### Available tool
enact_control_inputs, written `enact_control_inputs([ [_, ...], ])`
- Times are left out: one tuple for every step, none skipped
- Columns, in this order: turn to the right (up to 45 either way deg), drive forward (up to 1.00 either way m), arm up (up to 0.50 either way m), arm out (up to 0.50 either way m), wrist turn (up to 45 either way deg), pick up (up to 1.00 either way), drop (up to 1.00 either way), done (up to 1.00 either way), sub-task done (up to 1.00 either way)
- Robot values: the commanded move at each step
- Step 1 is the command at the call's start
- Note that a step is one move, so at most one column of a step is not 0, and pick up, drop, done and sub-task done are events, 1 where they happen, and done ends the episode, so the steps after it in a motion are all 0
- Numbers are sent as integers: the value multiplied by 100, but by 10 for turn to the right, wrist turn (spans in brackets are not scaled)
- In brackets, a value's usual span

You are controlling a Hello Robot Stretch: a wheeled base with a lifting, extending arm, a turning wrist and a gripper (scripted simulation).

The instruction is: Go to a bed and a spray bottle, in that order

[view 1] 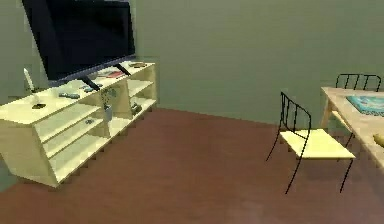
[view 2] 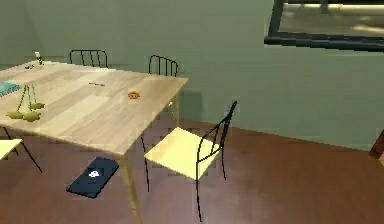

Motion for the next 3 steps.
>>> enact_control_inputs([
  [0,15,0,0,0,0,0,0,0],
  [-270,0,0,0,0,0,0,0,0],
  [0,40,0,0,0,0,0,0,0],
])
